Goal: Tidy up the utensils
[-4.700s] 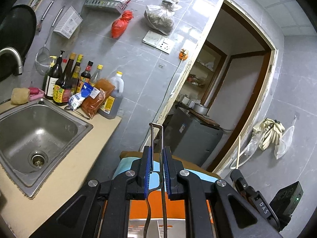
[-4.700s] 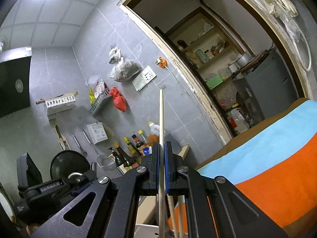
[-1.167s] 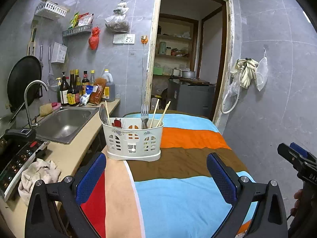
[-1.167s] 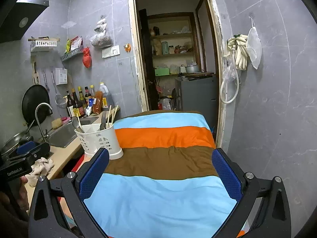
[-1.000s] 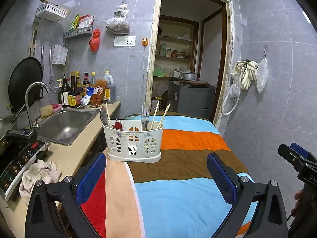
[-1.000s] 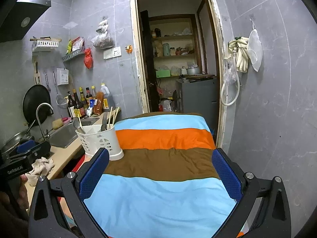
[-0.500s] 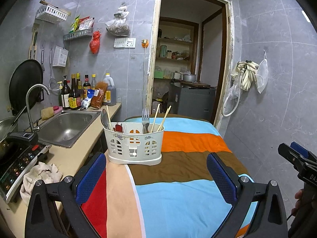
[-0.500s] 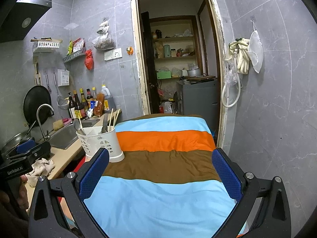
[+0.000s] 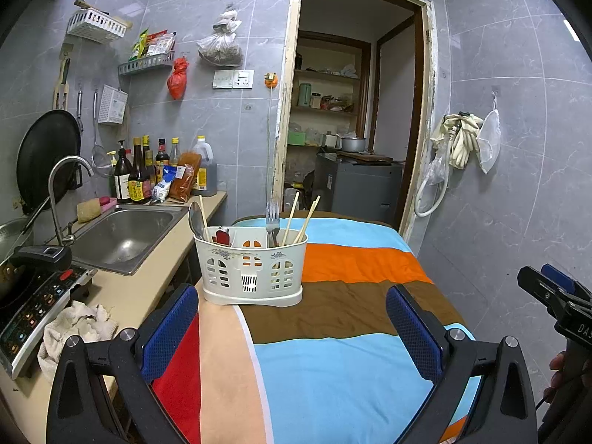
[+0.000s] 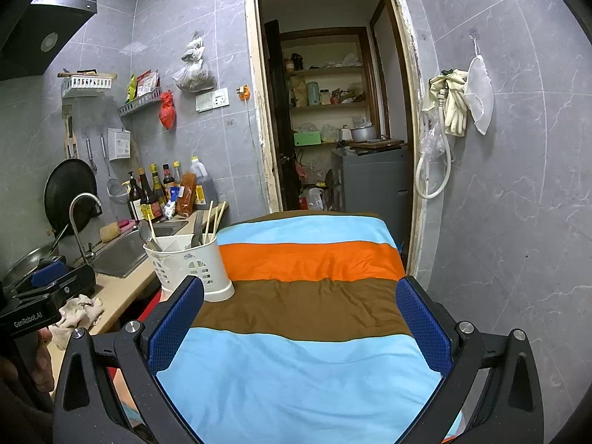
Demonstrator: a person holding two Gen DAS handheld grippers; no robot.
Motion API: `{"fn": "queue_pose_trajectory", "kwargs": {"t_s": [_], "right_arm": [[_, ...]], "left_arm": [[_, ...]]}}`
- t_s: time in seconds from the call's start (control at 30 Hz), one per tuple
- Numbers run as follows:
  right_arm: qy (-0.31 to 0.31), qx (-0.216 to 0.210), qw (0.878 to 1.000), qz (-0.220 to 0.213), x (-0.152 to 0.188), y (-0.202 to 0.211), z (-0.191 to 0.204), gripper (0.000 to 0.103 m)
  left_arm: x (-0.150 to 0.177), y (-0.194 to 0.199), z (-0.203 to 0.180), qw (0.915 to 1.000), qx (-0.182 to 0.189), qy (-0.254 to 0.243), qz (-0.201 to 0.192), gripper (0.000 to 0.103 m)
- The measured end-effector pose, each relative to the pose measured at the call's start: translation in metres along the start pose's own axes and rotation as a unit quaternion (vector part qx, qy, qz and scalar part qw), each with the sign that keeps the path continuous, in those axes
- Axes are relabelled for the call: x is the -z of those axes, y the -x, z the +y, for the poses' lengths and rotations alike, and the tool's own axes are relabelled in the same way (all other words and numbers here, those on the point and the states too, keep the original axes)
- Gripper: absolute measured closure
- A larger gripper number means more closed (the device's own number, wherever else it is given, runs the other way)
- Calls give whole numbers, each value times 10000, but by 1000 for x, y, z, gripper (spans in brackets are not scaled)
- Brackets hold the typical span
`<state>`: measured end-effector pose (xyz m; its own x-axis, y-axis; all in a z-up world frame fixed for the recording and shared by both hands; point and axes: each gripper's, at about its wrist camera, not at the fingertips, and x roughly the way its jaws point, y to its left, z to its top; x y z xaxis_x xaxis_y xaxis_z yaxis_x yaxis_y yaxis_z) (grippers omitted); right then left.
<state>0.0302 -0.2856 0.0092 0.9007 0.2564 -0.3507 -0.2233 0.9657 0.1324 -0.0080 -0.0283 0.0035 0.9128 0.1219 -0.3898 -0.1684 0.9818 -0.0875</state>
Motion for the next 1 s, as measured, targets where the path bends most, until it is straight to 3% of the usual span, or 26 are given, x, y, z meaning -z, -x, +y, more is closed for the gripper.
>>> {"fn": "queue_pose_trajectory", "kwargs": {"t_s": [1.0], "right_arm": [[-4,9,10000,4,0,1,3,1]], "left_arm": [[-1,-1,3,10000,43,-13,4,1]]}}
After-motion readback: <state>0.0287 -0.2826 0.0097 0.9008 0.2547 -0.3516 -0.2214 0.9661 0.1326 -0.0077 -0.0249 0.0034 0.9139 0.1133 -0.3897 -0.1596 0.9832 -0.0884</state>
